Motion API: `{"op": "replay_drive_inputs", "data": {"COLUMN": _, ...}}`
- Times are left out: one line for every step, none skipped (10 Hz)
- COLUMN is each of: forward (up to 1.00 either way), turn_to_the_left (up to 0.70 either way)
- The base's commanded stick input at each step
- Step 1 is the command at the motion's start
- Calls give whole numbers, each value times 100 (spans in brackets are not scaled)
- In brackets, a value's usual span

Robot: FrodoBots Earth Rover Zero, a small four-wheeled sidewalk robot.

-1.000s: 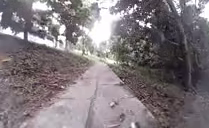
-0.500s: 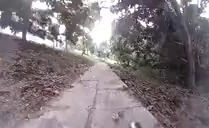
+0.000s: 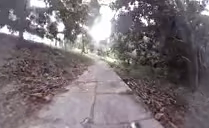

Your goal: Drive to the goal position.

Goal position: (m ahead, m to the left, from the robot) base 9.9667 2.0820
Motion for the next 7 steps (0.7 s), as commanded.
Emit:
{"op": "replay_drive_inputs", "data": {"forward": 70, "turn_to_the_left": 0}}
{"op": "replay_drive_inputs", "data": {"forward": 70, "turn_to_the_left": 0}}
{"op": "replay_drive_inputs", "data": {"forward": 70, "turn_to_the_left": 0}}
{"op": "replay_drive_inputs", "data": {"forward": 70, "turn_to_the_left": 0}}
{"op": "replay_drive_inputs", "data": {"forward": 70, "turn_to_the_left": 0}}
{"op": "replay_drive_inputs", "data": {"forward": 70, "turn_to_the_left": 0}}
{"op": "replay_drive_inputs", "data": {"forward": 70, "turn_to_the_left": 0}}
